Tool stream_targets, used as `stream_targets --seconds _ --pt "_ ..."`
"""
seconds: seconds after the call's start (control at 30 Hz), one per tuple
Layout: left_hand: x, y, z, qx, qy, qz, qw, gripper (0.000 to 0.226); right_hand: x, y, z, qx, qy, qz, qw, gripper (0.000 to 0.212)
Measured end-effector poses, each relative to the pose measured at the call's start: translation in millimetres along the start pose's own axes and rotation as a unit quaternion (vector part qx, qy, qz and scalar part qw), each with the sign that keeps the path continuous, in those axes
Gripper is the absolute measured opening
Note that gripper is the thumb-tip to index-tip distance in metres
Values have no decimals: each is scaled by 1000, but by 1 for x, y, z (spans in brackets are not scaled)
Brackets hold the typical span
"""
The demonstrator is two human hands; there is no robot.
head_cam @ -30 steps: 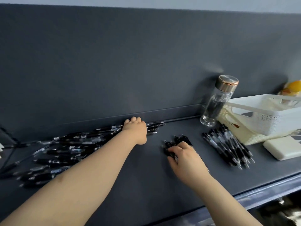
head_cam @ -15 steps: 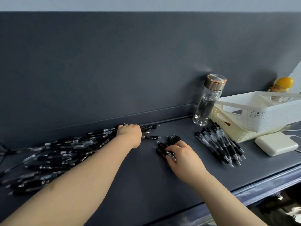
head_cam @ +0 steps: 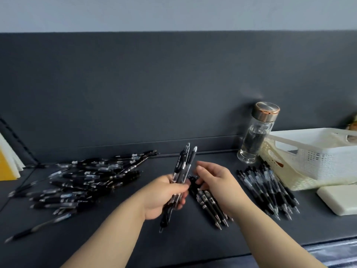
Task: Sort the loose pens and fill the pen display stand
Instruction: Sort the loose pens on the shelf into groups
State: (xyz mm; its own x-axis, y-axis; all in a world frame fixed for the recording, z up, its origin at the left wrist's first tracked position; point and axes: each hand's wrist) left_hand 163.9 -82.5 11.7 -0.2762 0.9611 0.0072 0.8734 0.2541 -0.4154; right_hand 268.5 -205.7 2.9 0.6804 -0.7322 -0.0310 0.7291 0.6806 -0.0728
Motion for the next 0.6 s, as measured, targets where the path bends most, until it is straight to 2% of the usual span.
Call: stream_targets --seconds 0.1,0.2,0.3,0.43,0.5,0.6 --pt "-20 -7 9 10 -21 37 999 7 4 0 -1 0 31 32 999 19" --pt "-29 -9 13 18 -62 25 998 4 11 1 -4 -27 68 29 997 25" --pt "-26 -7 16 41 -121 -30 991 4 19 2 1 -23 130 -14 991 20" --pt "-16 -1 20 54 -163 -129 977 9 35 2 10 43 216 -79 972 12" --pt "-13 1 20 54 -171 -149 972 13 43 1 8 71 194 -95 974 12" --pt "-12 4 19 53 -182 -163 968 10 48 -2 -5 106 28 -74 991 19"
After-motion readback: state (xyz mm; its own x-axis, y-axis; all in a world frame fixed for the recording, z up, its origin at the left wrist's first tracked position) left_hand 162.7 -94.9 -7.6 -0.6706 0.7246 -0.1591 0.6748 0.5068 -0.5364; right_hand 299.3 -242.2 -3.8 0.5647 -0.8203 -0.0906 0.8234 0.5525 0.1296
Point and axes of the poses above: each hand's wrist, its own y-axis towards the middle knuckle, its own x-axis out of the back of the hand, z = x × y, and after that the axes turned 8 degrees about y, right-handed
